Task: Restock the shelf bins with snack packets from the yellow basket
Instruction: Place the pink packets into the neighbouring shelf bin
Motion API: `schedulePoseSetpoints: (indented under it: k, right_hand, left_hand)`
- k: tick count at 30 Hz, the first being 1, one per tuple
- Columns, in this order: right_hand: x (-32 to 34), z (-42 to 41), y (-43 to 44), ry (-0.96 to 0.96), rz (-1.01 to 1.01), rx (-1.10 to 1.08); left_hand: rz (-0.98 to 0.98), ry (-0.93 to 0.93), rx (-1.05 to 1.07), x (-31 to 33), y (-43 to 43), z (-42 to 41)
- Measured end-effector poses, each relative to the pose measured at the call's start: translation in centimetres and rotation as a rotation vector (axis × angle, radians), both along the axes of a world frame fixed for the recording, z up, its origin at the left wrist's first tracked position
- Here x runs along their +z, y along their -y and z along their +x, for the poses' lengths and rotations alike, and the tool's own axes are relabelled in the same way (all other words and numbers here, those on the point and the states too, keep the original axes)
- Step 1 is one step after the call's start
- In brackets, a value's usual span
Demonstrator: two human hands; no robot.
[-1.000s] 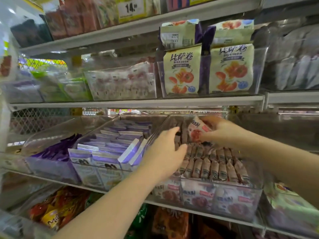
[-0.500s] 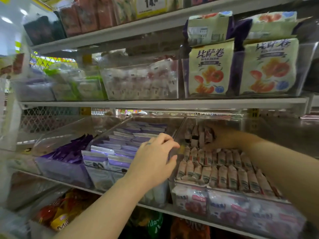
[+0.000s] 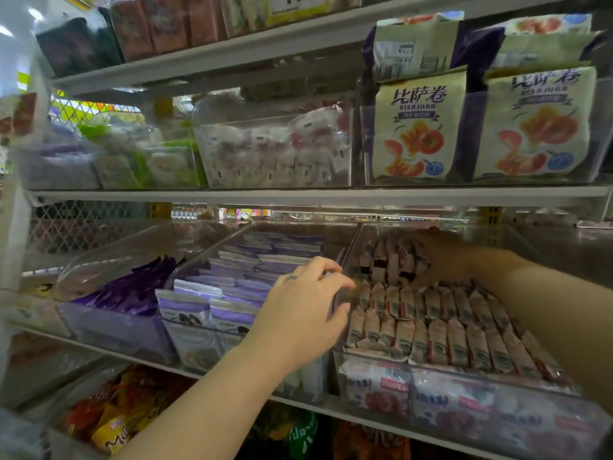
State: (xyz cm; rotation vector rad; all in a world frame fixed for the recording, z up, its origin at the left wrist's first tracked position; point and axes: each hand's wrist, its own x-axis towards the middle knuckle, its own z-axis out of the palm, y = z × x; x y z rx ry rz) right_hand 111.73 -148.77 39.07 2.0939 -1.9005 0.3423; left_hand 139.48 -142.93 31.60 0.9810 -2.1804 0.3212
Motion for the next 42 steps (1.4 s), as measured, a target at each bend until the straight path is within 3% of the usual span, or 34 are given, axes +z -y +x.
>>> schedulePoseSetpoints:
  k: [3,9,14,20,24,29,34,38,42]
  right_hand:
    - [0.8,0.0,-0.1,-0.032,0.069,0.010]
    - [-1.8,-0.5,1.6,-0.134,-0.252,0.008]
    - [-1.8,-0.6,1.8,-0.064,0.069,-0.068]
    - [-0.7,0.2,1.0,-0.218,-0.199,0.017]
    - [-1.6,-0.4,1.8,-0.165,-0.233,0.002]
    - [-1.6,-0.4,1.0,-0.059,-0.060,0.037]
    - [-1.0,0.3,-2.7,0.053,-0.073,-0.034]
    - [-1.4,3.6,-7.0,0.073,-0.254,0.032]
    - [-4.4,10.1,-11.6,0.114,-0.588,0.426]
  left_hand:
    - [-0.004,-0.008,-0.006,-0.1,0.0,0.0]
    - [-0.003,0.009,-0.008,-0.2,-0.1,0.2]
    - [-0.011,0.002,-0.017,-0.2,-0.2,0.2]
    - [-0.019,-0.010,-0.010,-0.4,-0.1,0.0]
    - [-0.026,-0.011,-0.002,-0.4,0.0,-0.1]
    - [-0.024,-0.008,0.008,-0.1,-0.2,-0.2]
    - [-0.078,-0.076,0.013,-0.4,-1.3,0.6]
    - [-0.155,-0.223,0.018,-1.6,-3.4,2.5]
    - [-0.254,-0.347,0.074,-5.0,-5.9,6.1]
